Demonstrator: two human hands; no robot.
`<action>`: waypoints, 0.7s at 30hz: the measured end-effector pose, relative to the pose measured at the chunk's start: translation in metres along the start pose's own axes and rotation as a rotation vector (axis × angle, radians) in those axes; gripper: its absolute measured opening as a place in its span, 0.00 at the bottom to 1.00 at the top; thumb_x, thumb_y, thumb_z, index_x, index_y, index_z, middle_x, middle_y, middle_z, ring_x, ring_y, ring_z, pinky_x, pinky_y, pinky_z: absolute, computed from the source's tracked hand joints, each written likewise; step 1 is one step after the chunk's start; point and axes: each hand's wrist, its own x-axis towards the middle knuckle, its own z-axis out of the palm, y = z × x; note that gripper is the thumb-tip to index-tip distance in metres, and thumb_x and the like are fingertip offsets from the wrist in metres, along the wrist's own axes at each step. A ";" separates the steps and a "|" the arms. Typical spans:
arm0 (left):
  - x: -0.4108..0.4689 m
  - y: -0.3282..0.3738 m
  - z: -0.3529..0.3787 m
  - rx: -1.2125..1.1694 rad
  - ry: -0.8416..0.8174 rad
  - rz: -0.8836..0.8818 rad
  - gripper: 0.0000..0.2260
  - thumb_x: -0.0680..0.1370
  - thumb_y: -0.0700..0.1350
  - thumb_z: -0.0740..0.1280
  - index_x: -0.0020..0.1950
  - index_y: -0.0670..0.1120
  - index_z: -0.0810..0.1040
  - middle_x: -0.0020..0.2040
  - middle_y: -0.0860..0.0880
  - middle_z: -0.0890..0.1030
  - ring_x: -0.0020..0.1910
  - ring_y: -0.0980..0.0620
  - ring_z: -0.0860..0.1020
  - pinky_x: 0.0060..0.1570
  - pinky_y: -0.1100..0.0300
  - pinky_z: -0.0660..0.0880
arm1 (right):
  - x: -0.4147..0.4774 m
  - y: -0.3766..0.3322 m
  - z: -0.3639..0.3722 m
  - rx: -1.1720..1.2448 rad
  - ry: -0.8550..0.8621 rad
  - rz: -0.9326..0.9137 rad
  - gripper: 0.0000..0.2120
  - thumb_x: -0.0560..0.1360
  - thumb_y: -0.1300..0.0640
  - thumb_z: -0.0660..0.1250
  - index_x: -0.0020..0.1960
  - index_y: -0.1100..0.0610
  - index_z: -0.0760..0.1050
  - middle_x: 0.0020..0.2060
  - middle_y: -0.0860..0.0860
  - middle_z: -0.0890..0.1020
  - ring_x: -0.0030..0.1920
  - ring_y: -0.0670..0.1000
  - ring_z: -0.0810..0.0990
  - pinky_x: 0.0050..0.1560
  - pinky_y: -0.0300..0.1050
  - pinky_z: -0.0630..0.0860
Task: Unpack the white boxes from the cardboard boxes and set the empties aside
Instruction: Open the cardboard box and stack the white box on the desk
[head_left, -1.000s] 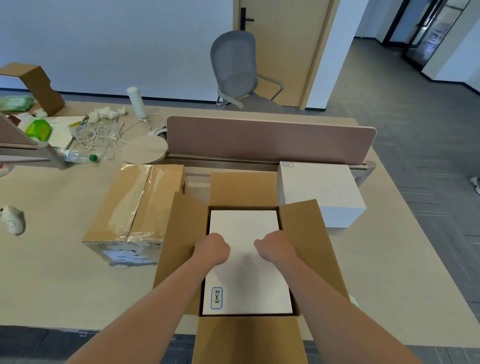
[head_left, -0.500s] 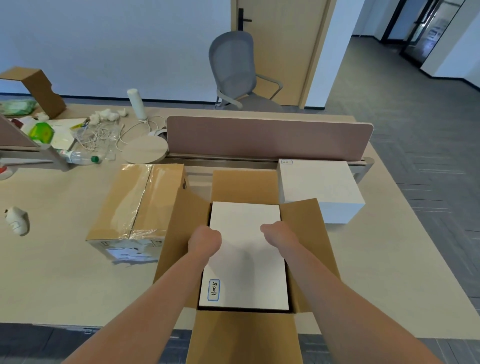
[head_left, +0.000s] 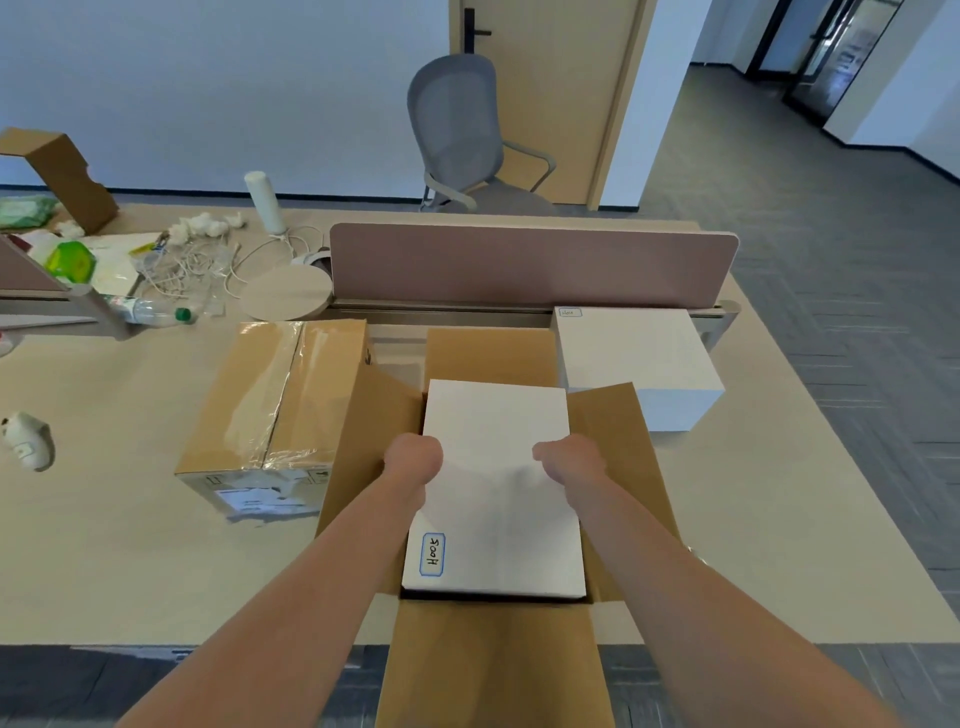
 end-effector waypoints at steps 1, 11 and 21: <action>0.000 -0.001 -0.001 0.221 0.020 0.089 0.06 0.80 0.38 0.60 0.44 0.43 0.73 0.35 0.51 0.64 0.29 0.56 0.64 0.24 0.69 0.62 | -0.002 0.001 -0.002 0.025 -0.002 0.015 0.17 0.74 0.57 0.65 0.58 0.65 0.76 0.40 0.53 0.74 0.42 0.55 0.74 0.45 0.46 0.71; -0.010 0.006 -0.012 0.047 -0.048 0.265 0.11 0.77 0.34 0.54 0.54 0.37 0.74 0.46 0.38 0.77 0.41 0.44 0.72 0.39 0.54 0.69 | -0.034 -0.014 -0.030 0.252 0.018 -0.019 0.07 0.73 0.59 0.67 0.49 0.62 0.77 0.40 0.54 0.77 0.41 0.55 0.76 0.45 0.45 0.72; -0.098 0.062 -0.007 0.229 0.129 0.566 0.10 0.81 0.36 0.54 0.56 0.41 0.73 0.43 0.47 0.73 0.34 0.56 0.67 0.38 0.60 0.70 | -0.068 -0.023 -0.107 0.286 -0.006 -0.209 0.22 0.73 0.50 0.70 0.61 0.63 0.72 0.46 0.55 0.75 0.47 0.59 0.77 0.42 0.47 0.72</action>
